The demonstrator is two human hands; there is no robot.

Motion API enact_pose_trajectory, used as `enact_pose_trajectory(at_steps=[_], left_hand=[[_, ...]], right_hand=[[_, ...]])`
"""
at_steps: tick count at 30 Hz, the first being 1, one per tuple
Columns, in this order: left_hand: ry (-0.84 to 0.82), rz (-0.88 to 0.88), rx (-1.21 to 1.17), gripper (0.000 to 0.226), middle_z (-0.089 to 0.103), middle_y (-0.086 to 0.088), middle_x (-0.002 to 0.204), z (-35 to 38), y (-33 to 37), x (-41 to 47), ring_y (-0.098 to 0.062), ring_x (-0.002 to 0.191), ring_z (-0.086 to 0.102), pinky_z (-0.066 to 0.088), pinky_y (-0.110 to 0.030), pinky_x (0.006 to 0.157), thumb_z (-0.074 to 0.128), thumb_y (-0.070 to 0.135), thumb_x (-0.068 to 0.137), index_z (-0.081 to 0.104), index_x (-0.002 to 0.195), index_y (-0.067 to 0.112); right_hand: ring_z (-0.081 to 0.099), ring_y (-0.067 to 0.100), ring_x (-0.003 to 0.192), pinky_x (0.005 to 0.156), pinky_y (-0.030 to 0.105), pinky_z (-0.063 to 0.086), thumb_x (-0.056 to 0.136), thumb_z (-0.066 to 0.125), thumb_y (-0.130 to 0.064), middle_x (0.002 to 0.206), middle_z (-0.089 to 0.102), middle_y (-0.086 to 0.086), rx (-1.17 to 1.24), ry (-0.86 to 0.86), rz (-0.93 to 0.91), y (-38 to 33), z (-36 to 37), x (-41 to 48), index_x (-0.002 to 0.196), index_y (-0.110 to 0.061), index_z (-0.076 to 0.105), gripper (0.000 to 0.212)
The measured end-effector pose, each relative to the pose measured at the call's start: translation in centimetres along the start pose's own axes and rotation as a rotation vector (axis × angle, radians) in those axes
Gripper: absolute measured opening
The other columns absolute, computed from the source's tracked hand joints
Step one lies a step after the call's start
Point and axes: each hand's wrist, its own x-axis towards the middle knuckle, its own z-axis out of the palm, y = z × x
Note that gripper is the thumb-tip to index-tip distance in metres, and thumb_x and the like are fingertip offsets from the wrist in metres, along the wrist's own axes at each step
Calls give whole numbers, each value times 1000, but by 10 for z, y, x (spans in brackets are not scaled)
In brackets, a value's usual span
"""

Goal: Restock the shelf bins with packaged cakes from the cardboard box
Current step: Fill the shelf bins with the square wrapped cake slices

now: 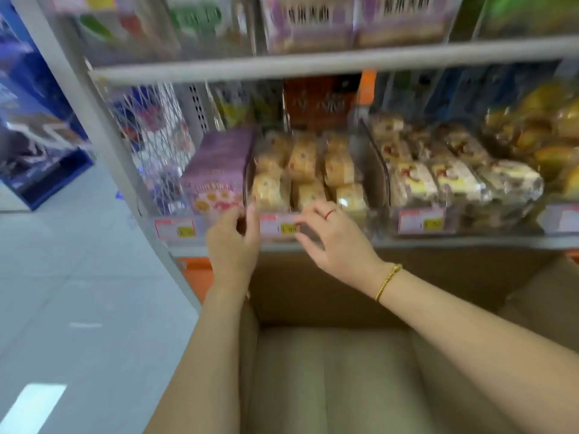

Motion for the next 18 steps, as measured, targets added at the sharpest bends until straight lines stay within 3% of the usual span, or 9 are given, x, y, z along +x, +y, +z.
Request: enact_pose_trajectory(at_steps=[3,5,7,10,12,14,16,18], left_hand=[[-108,70,84,39,32,6,50,8,-4,-36,-12,46,29,17,-25,50,49,26,93,40,57,17],[-262,55,148,40,35,6,49,20,-7,-73,-19,45,39,21,-27,52,48,32,92,40,54,21],[-629,-66,282,44,45,2,52,37,-16,-114,-26,56,54,32,-28,54,48,42,92,47,55,18],[-1361,-416,467,40,64,-8,81,55,-35,-179,-27,83,65,46,-28,65,57,47,91,65,80,10],[-1682,-643,523,34,62,-9,81,52,-52,-220,-26,76,64,44,-26,59,59,42,92,60,79,10],[-1895,-822,598,27,61,-6,84,44,-70,-256,-20,69,57,45,-27,64,61,39,91,58,89,12],[-2069,-722,721,37,63,-6,111,41,-84,-281,-21,89,59,48,-31,79,65,39,89,58,111,11],[-2057,-542,773,50,58,-8,128,42,-88,-293,-25,110,58,47,-33,90,67,33,88,51,128,8]], right_hand=[[50,14,70,60,24,44,90,61,-23,92,50,-1,37,-107,37,0,15,-52,92,-13,56,11],[48,17,68,59,32,43,89,60,-22,89,41,-5,26,-288,133,13,34,-87,89,-15,51,11],[50,18,76,69,35,45,88,59,-18,91,39,-6,8,-492,255,34,55,-120,91,-18,48,11],[54,23,102,80,29,41,85,61,-17,97,48,-2,51,-832,494,63,84,-172,97,-20,48,18],[54,25,114,81,26,41,86,64,-21,110,60,6,26,-1102,584,71,103,-206,109,-14,57,25],[59,27,110,80,26,45,86,66,-26,114,65,13,-17,-1361,580,70,121,-240,102,-7,64,25],[62,29,101,79,28,46,87,66,-30,111,67,16,10,-1525,571,65,138,-270,96,-1,67,31],[57,27,87,77,27,45,88,65,-33,108,67,16,104,-1580,670,61,153,-294,106,4,66,41]])
